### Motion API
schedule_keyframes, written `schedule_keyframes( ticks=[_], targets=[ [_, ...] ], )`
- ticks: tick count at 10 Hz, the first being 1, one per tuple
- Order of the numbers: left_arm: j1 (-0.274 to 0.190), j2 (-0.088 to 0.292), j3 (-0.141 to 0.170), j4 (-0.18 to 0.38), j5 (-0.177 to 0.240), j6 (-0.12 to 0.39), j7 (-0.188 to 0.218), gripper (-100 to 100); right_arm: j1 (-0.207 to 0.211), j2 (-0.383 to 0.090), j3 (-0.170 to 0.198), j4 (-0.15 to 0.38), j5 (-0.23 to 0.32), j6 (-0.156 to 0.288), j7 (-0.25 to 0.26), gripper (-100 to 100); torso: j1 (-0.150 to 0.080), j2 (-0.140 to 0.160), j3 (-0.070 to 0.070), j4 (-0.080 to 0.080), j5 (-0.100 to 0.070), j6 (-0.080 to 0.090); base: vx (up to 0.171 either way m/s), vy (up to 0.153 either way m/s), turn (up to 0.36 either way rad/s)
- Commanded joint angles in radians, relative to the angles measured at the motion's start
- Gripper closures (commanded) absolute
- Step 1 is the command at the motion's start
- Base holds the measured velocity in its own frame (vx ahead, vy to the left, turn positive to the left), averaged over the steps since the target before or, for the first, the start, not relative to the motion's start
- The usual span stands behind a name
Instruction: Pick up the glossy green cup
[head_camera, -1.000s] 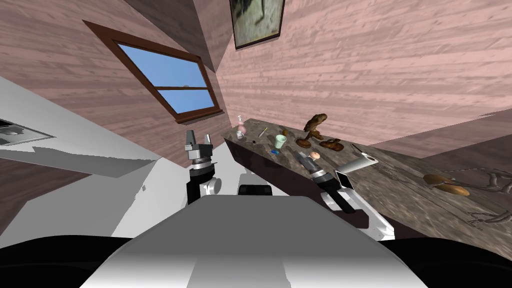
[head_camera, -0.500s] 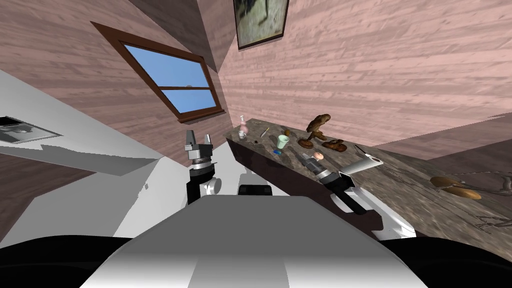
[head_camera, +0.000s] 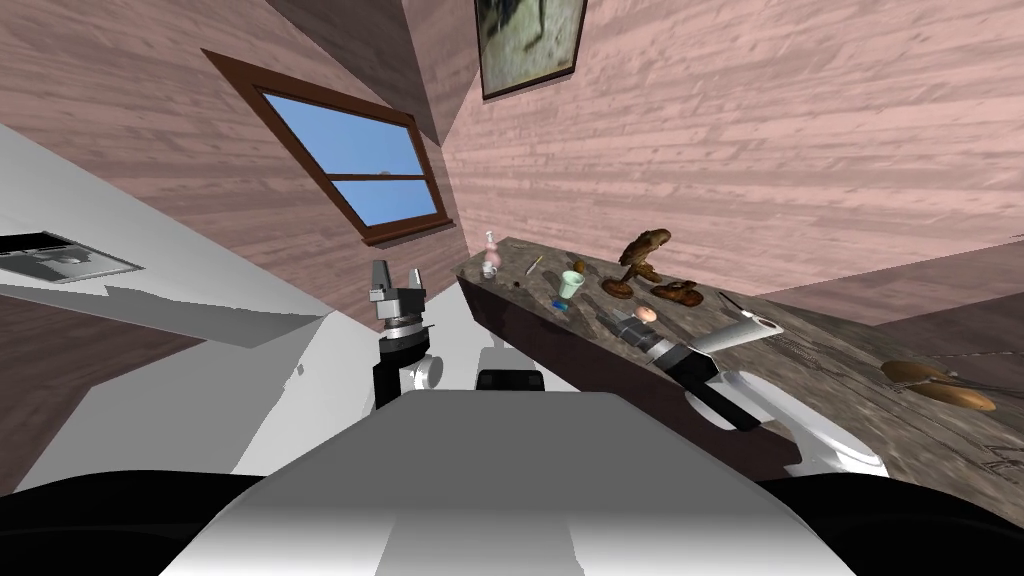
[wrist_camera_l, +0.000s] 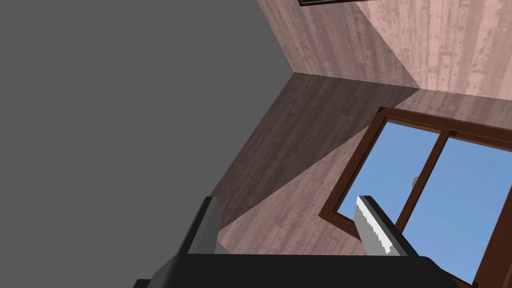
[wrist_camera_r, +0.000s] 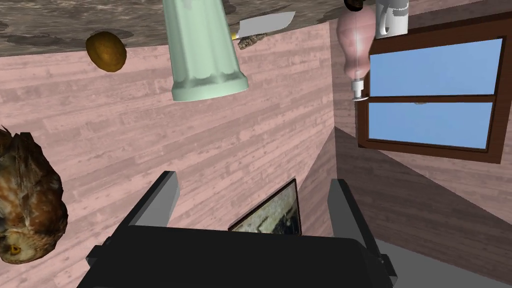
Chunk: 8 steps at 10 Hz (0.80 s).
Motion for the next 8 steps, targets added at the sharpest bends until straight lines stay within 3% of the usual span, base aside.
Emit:
schedule_keyframes(
  ticks=[1,8],
  targets=[
    [0.0,0.0,0.0,0.0,0.0,0.0,0.0,0,0.007,-0.05,-0.009,0.01,0.015,-0.001,-0.001,-100,0.0,0.0,0.0,0.0,0.0,0.0,0.017,0.043,0.02],
    [0.0,0.0,0.0,0.0,0.0,0.0,0.0,0,0.082,-0.265,-0.077,0.097,0.134,-0.025,0.014,-100,-0.001,-0.001,-0.001,0.0,0.0,0.0,0.028,0.045,0.031]
  ],
)
